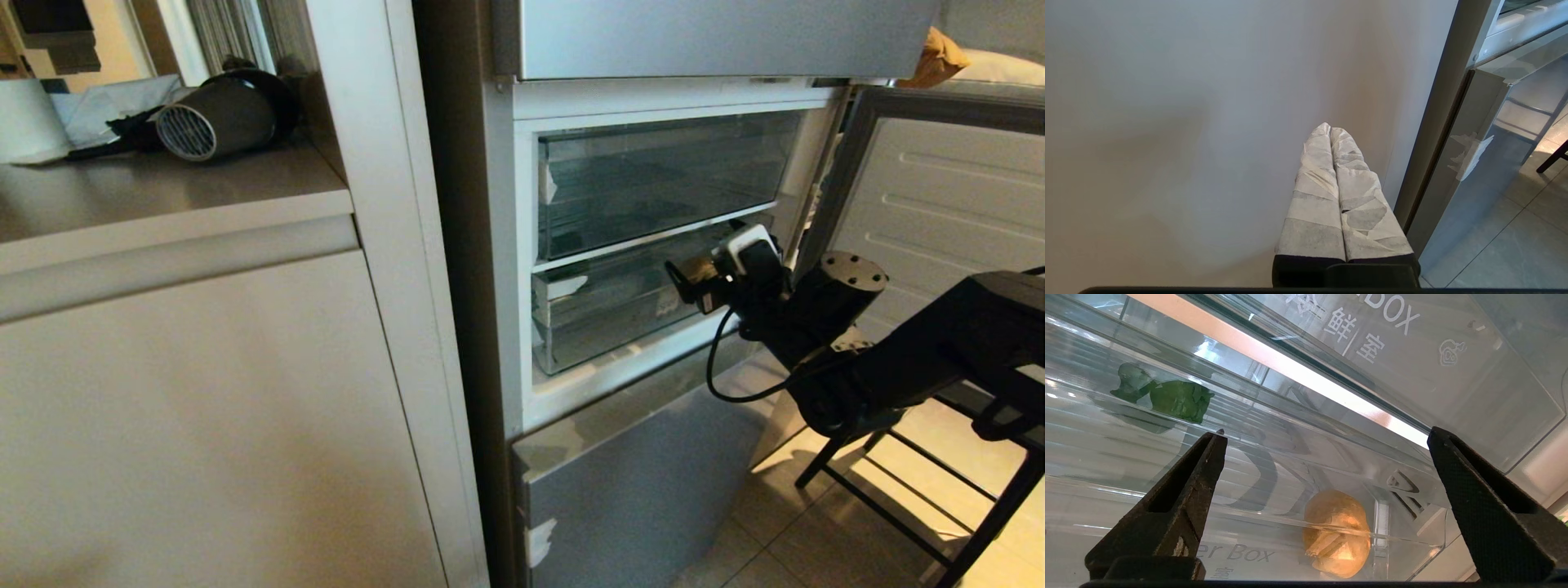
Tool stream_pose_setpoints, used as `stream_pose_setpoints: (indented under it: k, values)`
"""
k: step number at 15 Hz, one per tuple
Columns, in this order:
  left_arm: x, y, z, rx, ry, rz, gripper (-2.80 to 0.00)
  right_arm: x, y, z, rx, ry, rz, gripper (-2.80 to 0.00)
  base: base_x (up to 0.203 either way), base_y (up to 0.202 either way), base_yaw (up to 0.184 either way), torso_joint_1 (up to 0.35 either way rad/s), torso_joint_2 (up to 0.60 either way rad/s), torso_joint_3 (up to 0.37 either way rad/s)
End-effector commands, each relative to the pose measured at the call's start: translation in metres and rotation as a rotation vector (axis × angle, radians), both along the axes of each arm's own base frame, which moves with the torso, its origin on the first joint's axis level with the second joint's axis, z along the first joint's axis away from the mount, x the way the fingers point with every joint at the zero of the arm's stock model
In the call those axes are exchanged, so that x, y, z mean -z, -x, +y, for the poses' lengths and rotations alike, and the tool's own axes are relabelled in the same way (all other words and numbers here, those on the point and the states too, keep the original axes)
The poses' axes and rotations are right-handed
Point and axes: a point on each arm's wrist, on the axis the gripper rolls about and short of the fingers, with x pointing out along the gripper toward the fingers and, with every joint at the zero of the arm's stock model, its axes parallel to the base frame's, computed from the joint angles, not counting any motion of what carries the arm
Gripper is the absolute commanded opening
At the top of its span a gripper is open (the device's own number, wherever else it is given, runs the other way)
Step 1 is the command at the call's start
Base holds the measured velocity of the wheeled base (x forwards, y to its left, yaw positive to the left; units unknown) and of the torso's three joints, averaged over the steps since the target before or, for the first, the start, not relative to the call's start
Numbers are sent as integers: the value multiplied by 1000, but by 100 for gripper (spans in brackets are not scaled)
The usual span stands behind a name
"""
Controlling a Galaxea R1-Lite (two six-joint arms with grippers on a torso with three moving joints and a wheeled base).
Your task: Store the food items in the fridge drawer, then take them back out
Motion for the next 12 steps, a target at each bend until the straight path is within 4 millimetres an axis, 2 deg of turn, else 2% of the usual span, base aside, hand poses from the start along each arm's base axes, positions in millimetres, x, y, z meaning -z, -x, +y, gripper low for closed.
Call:
stream_pose_setpoints:
  k: [1, 6, 12]
  values:
    - [3, -1, 0, 0, -1, 12, -280, -5, 2, 0, 0, 0, -21, 0, 0, 0, 0, 0, 0, 0]
    - [3, -1, 0, 0, 1, 12, -280, -12, 8, -2, 11, -6, -29, 0, 0, 0, 0, 0, 0, 0]
    - [3, -1, 0, 0, 1, 12, -280, -20, 42, -5, 7, 9, 13, 0, 0, 0, 0, 0, 0, 0]
